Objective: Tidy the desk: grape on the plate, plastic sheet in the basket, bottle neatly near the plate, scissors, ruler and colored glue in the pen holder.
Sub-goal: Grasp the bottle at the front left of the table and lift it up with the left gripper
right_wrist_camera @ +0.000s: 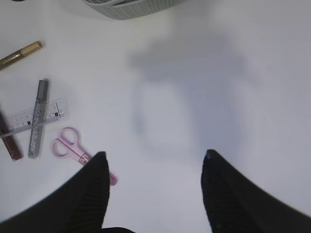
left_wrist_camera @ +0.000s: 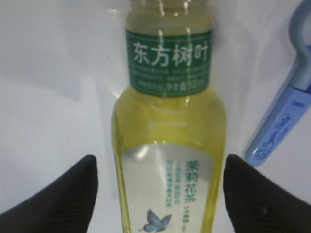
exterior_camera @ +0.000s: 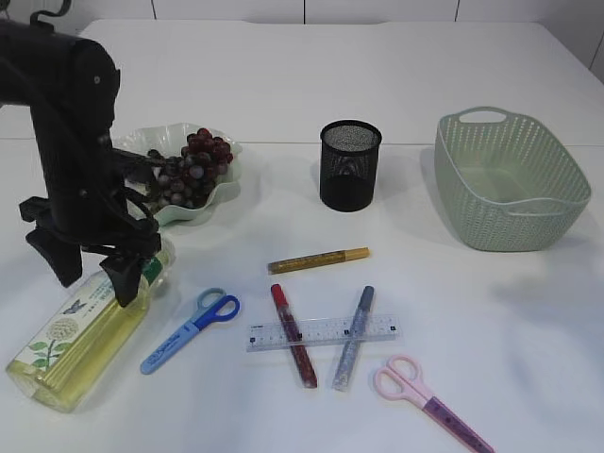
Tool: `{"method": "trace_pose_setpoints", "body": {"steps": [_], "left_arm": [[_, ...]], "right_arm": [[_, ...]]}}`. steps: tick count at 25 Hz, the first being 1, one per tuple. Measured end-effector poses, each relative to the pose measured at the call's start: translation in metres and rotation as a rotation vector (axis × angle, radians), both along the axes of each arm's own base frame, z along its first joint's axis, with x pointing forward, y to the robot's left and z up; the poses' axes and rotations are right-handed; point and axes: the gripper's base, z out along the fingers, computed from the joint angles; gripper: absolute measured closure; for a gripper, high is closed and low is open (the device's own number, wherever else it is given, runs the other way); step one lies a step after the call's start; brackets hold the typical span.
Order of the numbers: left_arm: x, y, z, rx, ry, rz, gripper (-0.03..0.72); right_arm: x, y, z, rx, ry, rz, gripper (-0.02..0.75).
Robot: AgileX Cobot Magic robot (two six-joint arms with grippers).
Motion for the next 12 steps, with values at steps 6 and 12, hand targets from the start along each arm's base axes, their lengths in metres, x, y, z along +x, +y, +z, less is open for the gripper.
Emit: {"method": "trace_pose_setpoints", "body": {"steps": [6, 12], "left_arm": [[0.003, 0.000, -0.015, -0.038, 0.035, 0.003, 0.104], [0.007, -0.002, -0.036, -0.032, 0.070, -0.001, 0.103]], "right_arm": [[0.000, -0.001, 0.000, -0.013, 0.001, -0.001, 0.265], [0.000, -0.002, 0.000, -0.021, 0.002, -0.001, 0.265]]}}
